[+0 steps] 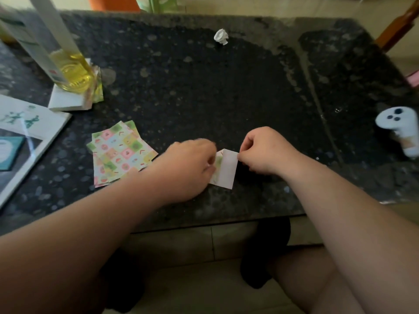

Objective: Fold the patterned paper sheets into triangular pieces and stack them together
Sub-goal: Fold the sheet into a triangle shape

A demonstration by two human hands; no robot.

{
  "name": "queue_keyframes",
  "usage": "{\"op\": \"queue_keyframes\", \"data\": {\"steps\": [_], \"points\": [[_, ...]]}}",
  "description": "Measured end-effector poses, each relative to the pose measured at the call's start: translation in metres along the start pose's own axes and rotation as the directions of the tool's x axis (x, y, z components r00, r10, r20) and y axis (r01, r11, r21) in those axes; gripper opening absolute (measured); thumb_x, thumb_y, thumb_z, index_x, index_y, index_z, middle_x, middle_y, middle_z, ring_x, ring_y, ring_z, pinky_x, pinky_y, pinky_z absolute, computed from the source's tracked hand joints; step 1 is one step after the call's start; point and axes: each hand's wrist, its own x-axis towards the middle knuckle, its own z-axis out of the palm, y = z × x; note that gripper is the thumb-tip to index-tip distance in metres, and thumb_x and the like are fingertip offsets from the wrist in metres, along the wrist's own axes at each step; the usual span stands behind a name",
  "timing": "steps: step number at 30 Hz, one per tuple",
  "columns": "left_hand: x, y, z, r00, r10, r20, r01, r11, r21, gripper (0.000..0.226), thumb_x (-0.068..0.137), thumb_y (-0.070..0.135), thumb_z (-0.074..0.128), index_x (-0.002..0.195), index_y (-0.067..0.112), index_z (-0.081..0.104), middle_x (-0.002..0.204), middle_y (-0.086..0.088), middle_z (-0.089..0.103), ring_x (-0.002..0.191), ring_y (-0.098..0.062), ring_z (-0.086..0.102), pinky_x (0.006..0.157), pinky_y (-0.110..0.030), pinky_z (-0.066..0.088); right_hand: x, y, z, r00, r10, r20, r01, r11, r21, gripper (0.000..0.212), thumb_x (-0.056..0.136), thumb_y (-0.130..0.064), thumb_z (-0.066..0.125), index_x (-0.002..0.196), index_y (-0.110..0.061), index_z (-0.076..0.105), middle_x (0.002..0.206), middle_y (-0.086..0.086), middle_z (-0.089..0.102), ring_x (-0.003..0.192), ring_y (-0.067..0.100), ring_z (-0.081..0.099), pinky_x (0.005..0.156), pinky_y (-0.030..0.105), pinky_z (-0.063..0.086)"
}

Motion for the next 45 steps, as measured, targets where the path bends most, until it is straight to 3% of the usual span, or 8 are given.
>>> {"op": "queue_keyframes", "data": {"steps": [3,8,14,21,32,36,41,45], "points": [[-0.011,-0.022,-0.007,0.973,-0.179,-0.146,0.165,0.981,-0.103,0.020,0.095,0.034,0.065,0.083,0.030,0.049,0.093,0.012,0.053,0.089,-0.014,0.055,0.074,-0.032,0.043,0.002,0.002,0.005,0.994,-0.059,-0.088,0.053,0.996,-0.069,0.019,0.085,-0.031,0.078,0.098,-0.030,0.063,0.106,-0.008,0.064,0.095,0.014,0.063,0.082,0.034,0.057],[-0.020,-0.035,0.005,0.932,-0.356,-0.069,0.328,0.907,-0.264,0.023,0.089,0.044,0.075,0.092,0.036,0.053,0.092,0.015,0.059,0.079,-0.003,0.055,0.062,-0.023,0.042,-0.001,-0.007,0.013,0.990,-0.139,0.015,0.139,0.980,-0.139,0.062,0.080,-0.042,0.083,0.134,-0.028,0.057,0.122,-0.006,0.058,0.106,0.015,0.061,0.089,0.036,0.056],[-0.014,-0.031,0.004,0.932,-0.363,0.024,0.358,0.902,-0.242,0.015,0.090,0.042,0.074,0.087,0.033,0.062,0.090,0.014,0.063,0.077,-0.003,0.057,0.060,-0.021,0.044,-0.001,-0.019,0.015,0.995,-0.069,0.076,0.077,0.991,-0.113,0.022,0.082,-0.031,0.083,0.092,-0.028,0.063,0.097,-0.008,0.062,0.085,0.010,0.061,0.069,0.031,0.054],[-0.016,-0.034,-0.015,0.932,-0.353,0.083,0.356,0.844,-0.401,0.014,0.087,0.034,0.081,0.076,0.028,0.074,0.071,0.010,0.071,0.066,-0.002,0.064,0.052,-0.015,0.045,-0.004,-0.014,-0.007,0.969,-0.182,0.170,0.159,0.977,0.139,0.017,0.088,-0.012,0.072,0.091,-0.029,0.072,0.094,-0.010,0.071,0.090,0.007,0.067,0.069,0.025,0.052],[-0.022,-0.024,-0.024,0.976,-0.192,0.101,0.217,0.831,-0.512,0.008,0.094,0.033,0.072,0.086,0.031,0.072,0.067,0.018,0.066,0.057,0.010,0.058,0.048,-0.007,0.038,-0.025,-0.028,-0.022,0.863,-0.438,0.253,0.414,0.899,0.143,0.006,0.089,-0.034,0.078,0.084,-0.033,0.080,0.083,-0.023,0.075,0.081,-0.007,0.069,0.074,0.021,0.057],[-0.022,-0.021,-0.021,0.968,-0.236,0.086,0.225,0.666,-0.712,0.011,0.093,0.025,0.073,0.083,0.023,0.072,0.072,0.006,0.073,0.065,-0.005,0.064,0.056,-0.017,0.046,-0.025,-0.033,-0.011,0.848,-0.464,0.256,0.442,0.886,0.142,0.010,0.092,-0.026,0.075,0.083,-0.031,0.079,0.082,-0.019,0.075,0.080,-0.004,0.071,0.073,0.022,0.059],[-0.020,-0.021,-0.018,0.941,-0.282,0.186,0.233,0.144,-0.962,0.008,0.093,0.015,0.070,0.090,0.008,0.072,0.085,-0.011,0.074,0.077,-0.017,0.069,0.067,-0.027,0.053,-0.021,-0.036,-0.013,0.877,-0.431,0.212,0.377,0.891,0.251,0.011,0.092,-0.025,0.075,0.083,-0.029,0.080,0.083,-0.016,0.076,0.081,-0.002,0.072,0.076,0.026,0.058],[-0.020,-0.023,-0.020,0.920,-0.320,0.226,0.243,0.015,-0.970,0.015,0.095,0.016,0.067,0.103,0.005,0.074,0.096,-0.014,0.078,0.082,-0.017,0.071,0.069,-0.029,0.054,-0.019,-0.037,-0.016,0.908,-0.355,0.220,0.268,0.899,0.346,0.012,0.090,-0.021,0.076,0.080,-0.025,0.081,0.082,-0.011,0.077,0.080,0.001,0.073,0.073,0.027,0.056]]}}
